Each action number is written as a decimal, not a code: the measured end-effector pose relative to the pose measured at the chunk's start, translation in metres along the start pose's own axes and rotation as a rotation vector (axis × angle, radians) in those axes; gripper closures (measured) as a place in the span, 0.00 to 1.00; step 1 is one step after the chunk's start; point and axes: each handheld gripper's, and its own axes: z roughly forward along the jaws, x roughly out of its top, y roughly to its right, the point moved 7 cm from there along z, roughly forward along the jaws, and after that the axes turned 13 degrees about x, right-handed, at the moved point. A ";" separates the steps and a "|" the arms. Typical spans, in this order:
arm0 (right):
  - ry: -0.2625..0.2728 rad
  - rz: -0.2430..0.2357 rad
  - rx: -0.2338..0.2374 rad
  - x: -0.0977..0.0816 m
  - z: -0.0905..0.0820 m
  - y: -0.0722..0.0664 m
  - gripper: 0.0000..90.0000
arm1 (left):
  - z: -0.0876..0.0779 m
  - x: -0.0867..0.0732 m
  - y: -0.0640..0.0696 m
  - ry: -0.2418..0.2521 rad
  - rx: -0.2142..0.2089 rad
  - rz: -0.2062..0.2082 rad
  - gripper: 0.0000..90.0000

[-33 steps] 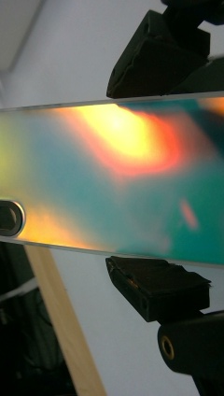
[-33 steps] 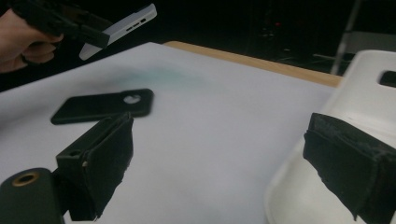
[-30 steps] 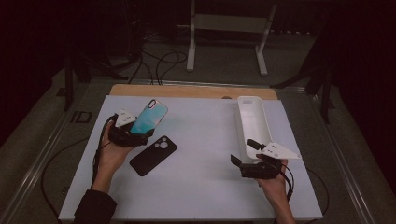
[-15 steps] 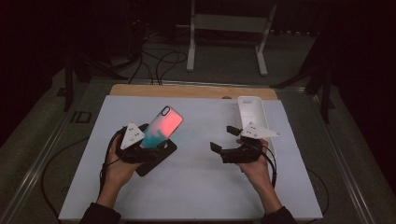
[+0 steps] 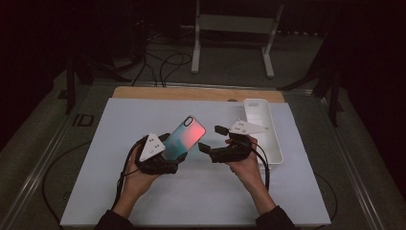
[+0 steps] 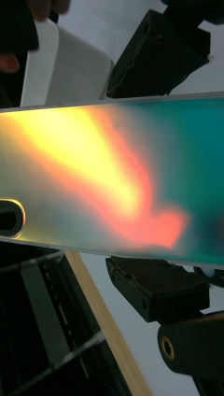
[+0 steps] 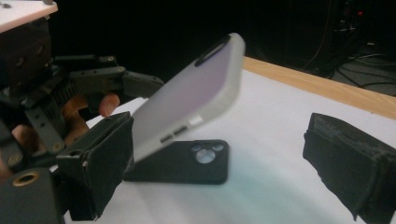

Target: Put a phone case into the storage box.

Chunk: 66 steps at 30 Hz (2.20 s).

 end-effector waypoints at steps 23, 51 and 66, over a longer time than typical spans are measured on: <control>-0.045 0.163 0.120 0.002 0.031 -0.021 0.85 | 0.000 0.007 0.021 0.031 -0.010 0.002 0.19; -0.059 0.159 0.085 0.002 0.034 -0.025 0.96 | 0.001 0.002 0.015 -0.051 -0.100 -0.031 0.12; -0.044 0.086 0.180 0.008 0.017 -0.031 0.96 | -0.003 -0.003 0.007 -0.072 -0.252 -0.103 0.02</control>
